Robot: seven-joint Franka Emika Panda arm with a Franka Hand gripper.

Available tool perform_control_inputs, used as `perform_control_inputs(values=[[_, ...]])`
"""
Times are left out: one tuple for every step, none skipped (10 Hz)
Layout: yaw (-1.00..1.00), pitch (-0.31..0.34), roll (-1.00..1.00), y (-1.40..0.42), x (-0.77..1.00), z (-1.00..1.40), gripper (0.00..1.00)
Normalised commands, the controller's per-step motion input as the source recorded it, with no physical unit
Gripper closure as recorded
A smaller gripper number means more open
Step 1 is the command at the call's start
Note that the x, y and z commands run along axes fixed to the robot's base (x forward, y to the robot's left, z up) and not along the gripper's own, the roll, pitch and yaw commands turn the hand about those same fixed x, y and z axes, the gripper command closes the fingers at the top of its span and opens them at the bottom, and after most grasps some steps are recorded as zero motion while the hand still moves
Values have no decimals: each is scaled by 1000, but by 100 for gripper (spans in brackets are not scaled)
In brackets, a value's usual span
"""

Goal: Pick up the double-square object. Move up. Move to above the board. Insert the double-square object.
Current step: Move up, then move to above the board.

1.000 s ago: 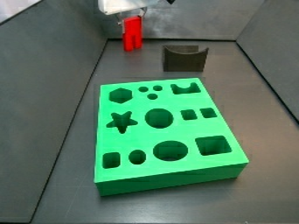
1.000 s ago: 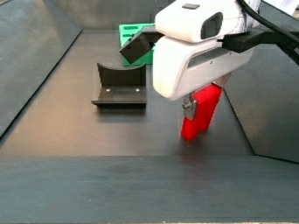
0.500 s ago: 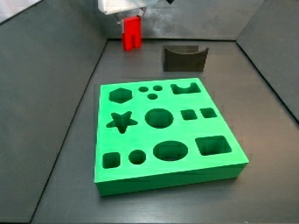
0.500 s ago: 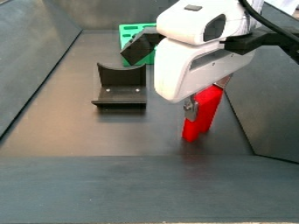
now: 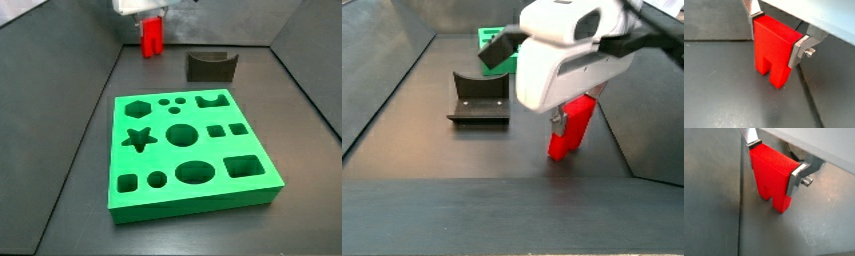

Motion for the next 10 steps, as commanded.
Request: perform_control_inputs(values=[[19,39,16,54,-49,727,100],[2,53,45,19,-34,552,100],[-2,58,59,13,-31,455,100],[-3,67,87,4,-26,262,100],[33,133,272,208,80,1000,100],[46,143,269,211,85,1000,100],[46,152,236,198,82,1000,100],[47,136,158,170,70,1000,100],[47,113,119,153,62,1000,100],[44,99,104,140,55,1000,100]])
